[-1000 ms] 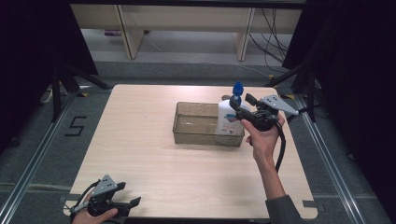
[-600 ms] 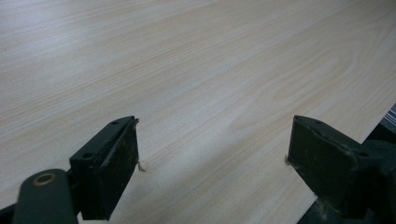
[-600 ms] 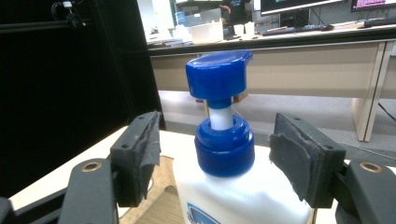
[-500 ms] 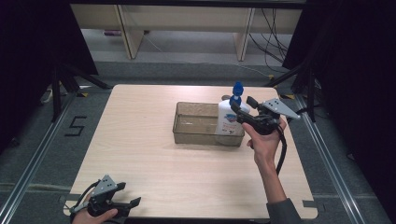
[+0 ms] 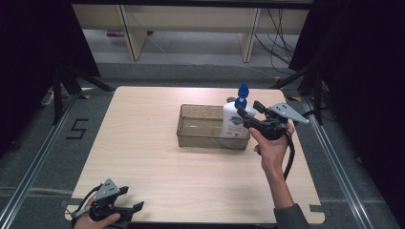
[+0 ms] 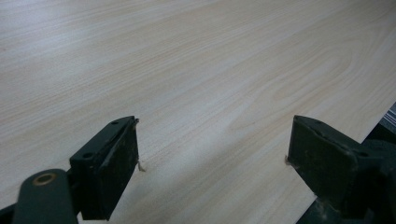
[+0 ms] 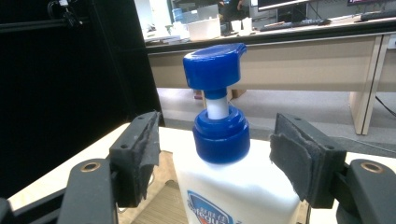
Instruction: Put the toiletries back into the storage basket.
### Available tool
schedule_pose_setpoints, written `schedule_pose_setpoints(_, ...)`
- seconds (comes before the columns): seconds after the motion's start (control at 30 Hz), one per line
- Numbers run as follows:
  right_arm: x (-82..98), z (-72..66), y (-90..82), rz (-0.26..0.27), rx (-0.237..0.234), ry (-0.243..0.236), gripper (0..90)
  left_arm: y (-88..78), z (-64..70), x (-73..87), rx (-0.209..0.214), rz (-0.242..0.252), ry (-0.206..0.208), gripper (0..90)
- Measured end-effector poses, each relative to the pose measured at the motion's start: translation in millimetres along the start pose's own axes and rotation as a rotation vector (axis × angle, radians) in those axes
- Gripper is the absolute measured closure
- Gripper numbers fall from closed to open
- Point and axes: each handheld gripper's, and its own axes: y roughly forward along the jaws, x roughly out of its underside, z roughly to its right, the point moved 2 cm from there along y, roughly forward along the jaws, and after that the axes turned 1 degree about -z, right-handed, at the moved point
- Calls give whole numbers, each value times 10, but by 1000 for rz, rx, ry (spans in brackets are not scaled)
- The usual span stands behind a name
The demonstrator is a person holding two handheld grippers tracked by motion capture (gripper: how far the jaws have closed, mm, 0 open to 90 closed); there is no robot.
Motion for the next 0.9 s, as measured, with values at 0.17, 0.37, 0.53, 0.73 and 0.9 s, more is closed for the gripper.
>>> schedule_pose_setpoints(0.17, 1, -6, -23, -1, 1, -10, 327, -1, -2, 0, 1, 1, 1, 157)
schedule_pose_setpoints(0.37, 15, -22, -62, -17, 7, 1, 318, -13, -10, 0, 0, -10, 13, 156)
schedule_pose_setpoints(0.53, 35, -24, -78, -22, 6, -5, 315, -6, -1, -1, 1, 0, 3, 156)
schedule_pose_setpoints(0.73, 50, -17, -110, -19, 2, -8, 315, -10, 0, -4, 0, 0, 3, 156)
schedule_pose_setpoints(0.9, 63, -41, -120, -27, 2, 0, 314, -11, 0, -4, 0, 0, 3, 156)
